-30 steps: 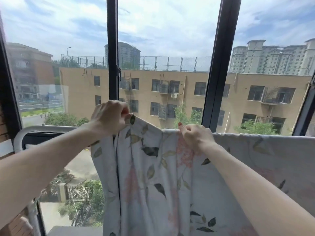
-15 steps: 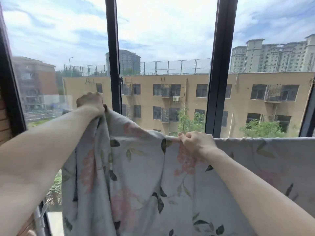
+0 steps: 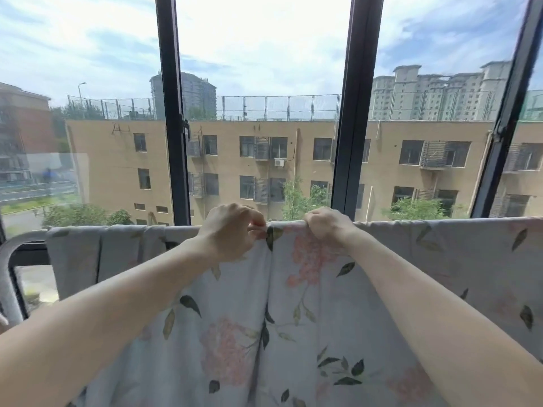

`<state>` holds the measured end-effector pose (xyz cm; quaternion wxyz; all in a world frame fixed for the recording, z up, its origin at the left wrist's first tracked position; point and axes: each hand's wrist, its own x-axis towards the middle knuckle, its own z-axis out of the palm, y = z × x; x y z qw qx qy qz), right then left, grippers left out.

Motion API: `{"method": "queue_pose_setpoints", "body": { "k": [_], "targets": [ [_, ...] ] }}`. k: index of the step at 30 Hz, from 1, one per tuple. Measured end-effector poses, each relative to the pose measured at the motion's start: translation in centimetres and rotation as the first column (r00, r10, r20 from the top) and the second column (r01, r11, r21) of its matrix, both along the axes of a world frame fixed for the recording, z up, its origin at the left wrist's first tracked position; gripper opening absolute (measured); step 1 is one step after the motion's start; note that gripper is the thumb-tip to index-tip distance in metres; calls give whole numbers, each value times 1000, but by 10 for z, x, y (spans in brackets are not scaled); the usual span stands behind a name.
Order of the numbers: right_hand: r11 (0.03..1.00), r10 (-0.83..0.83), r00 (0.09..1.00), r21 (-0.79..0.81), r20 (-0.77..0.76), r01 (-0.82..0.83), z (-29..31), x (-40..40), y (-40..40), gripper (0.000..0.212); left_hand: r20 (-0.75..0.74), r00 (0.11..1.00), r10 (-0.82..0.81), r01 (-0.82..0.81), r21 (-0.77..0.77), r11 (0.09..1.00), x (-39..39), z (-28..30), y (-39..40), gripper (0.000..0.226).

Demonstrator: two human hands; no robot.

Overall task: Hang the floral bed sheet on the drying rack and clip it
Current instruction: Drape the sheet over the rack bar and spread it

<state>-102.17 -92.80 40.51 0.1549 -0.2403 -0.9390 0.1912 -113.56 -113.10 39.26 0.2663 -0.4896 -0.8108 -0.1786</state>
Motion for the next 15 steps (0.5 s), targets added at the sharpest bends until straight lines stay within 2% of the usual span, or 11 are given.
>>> {"method": "queue_pose_setpoints", "body": {
  "k": [2, 5, 7, 9, 11, 13, 15],
  "targets": [
    [999, -15, 1000, -35, 24, 16, 4, 1, 1, 29, -35, 999, -31, 32, 17, 999, 1, 4, 0, 5],
    [997, 4, 1000, -73, 29, -2, 8, 0, -3, 38, -76, 997, 0, -6, -78, 997, -1, 20, -1, 19],
    [997, 15, 999, -72, 48, -12, 8, -3, -2, 38, -94, 995, 31, -42, -117, 992, -8, 35, -6, 16],
    [998, 11, 998, -64, 64, -6, 8, -3, 2, 37, -85, 990, 109, -114, -46, 992, -19, 52, -23, 9],
    [999, -3, 998, -50, 67, 6, 8, 1, 9, 32, -34, 981, 190, -187, 87, 979, -36, 72, -48, 7],
    [999, -17, 999, -42, 50, 19, 5, 3, 15, 35, 39, 956, 290, -292, 201, 935, -54, 90, -70, 8],
    [999, -12, 999, -49, 46, 15, 3, 1, 14, 40, 78, 905, 419, -425, 237, 874, -75, 95, -85, 8]
  ]
}}
